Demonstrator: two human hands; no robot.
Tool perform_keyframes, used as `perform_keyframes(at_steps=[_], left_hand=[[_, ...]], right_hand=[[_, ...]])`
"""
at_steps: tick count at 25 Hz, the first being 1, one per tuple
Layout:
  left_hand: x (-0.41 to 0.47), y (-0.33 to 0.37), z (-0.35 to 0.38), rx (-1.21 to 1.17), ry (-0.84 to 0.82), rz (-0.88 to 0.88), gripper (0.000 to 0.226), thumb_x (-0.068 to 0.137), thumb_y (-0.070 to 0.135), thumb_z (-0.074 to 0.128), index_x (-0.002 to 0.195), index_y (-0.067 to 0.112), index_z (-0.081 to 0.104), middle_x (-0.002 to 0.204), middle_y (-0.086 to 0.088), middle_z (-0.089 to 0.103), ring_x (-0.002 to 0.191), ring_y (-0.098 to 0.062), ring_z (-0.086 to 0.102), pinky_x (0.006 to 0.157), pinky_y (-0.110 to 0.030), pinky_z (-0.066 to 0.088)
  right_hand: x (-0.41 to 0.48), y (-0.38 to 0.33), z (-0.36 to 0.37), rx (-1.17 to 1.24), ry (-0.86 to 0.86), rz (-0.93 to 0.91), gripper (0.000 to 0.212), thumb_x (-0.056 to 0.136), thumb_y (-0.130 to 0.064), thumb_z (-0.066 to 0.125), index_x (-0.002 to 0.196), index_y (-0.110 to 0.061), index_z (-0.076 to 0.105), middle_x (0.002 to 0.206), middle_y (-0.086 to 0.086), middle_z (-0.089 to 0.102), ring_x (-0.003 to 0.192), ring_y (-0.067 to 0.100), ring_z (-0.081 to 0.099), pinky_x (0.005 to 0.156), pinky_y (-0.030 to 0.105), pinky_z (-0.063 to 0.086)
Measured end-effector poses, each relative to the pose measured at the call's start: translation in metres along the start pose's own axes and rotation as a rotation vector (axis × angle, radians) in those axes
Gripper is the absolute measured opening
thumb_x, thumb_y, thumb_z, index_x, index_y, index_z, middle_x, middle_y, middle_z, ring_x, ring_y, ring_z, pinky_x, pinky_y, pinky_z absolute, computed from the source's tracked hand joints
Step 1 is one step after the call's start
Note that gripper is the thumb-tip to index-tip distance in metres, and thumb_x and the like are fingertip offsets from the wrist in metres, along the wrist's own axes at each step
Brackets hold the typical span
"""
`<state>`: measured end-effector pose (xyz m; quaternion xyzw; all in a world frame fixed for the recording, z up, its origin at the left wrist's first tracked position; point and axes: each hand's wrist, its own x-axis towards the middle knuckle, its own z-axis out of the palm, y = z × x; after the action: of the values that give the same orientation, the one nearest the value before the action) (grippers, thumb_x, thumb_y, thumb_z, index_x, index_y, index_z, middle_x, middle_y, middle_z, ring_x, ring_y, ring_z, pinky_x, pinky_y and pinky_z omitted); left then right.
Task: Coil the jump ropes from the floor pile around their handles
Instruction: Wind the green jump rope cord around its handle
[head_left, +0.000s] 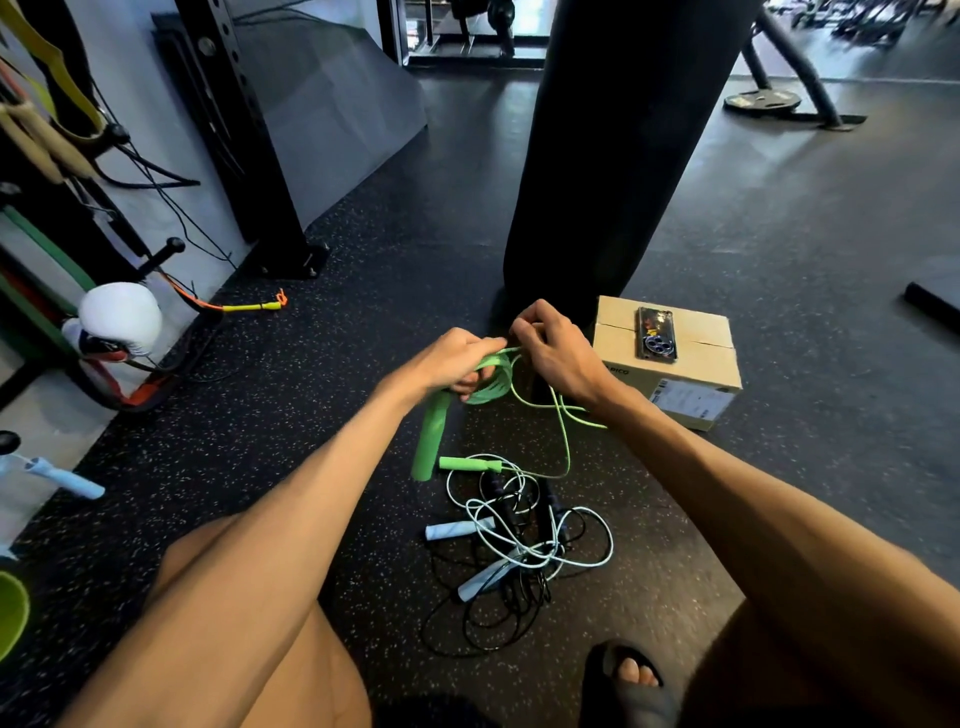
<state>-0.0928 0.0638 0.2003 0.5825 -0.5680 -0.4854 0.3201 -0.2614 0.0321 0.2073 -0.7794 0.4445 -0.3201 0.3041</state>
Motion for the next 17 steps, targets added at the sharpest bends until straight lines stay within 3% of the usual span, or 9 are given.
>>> perform_keyframes(at_steps=[4, 7, 10, 13, 17], left_hand=[[-0.006, 0.01, -0.011, -0.478, -0.092, 0.062, 0.045, 0.102, 0.031, 0.041, 0.061, 0.012, 0.041, 0.039, 0.006, 0.024, 0.032, -0.009, 0.023, 0.042, -0.024, 0.034], [-0.007, 0.016, -0.019, -0.766, -0.087, 0.111, 0.044, 0.104, 0.038, 0.034, 0.07, 0.011, 0.046, 0.045, 0.005, 0.029, 0.039, -0.011, 0.029, 0.051, -0.025, 0.038], [-0.005, 0.018, -0.022, -0.973, -0.029, 0.147, 0.042, 0.105, 0.036, 0.029, 0.082, 0.008, 0.05, 0.054, 0.002, 0.038, 0.048, -0.013, 0.037, 0.064, -0.028, 0.042], [-0.004, 0.016, -0.024, -1.011, 0.054, 0.184, 0.035, 0.106, 0.027, 0.031, 0.092, 0.005, 0.053, 0.066, -0.002, 0.046, 0.058, -0.014, 0.046, 0.072, -0.03, 0.047], [0.003, 0.009, -0.026, -0.847, 0.262, 0.26, 0.025, 0.105, 0.014, 0.036, 0.097, 0.002, 0.056, 0.075, -0.006, 0.051, 0.063, -0.016, 0.056, 0.074, -0.032, 0.053]], right_hand=[[0.002, 0.01, 0.001, 0.091, -0.02, 0.098, 0.024, 0.102, -0.033, 0.044, 0.099, -0.011, 0.054, 0.078, 0.005, 0.061, 0.069, 0.018, 0.058, 0.07, 0.044, 0.051], [-0.001, 0.008, 0.003, 0.153, -0.095, 0.145, 0.027, 0.104, -0.031, 0.04, 0.098, -0.006, 0.05, 0.067, 0.008, 0.064, 0.062, 0.027, 0.063, 0.064, 0.042, 0.052], [-0.006, 0.006, 0.008, 0.14, -0.191, 0.191, 0.028, 0.104, -0.029, 0.042, 0.107, -0.002, 0.047, 0.072, 0.012, 0.071, 0.068, 0.03, 0.069, 0.063, 0.037, 0.053], [-0.007, 0.01, 0.009, 0.068, -0.292, 0.193, 0.015, 0.1, -0.019, 0.053, 0.096, -0.005, 0.05, 0.078, 0.014, 0.074, 0.072, 0.028, 0.072, 0.062, 0.032, 0.055], [-0.012, 0.013, 0.011, 0.004, -0.464, 0.195, 0.021, 0.097, -0.008, 0.057, 0.078, -0.001, 0.058, 0.077, 0.021, 0.073, 0.06, 0.022, 0.07, 0.054, 0.022, 0.057]])
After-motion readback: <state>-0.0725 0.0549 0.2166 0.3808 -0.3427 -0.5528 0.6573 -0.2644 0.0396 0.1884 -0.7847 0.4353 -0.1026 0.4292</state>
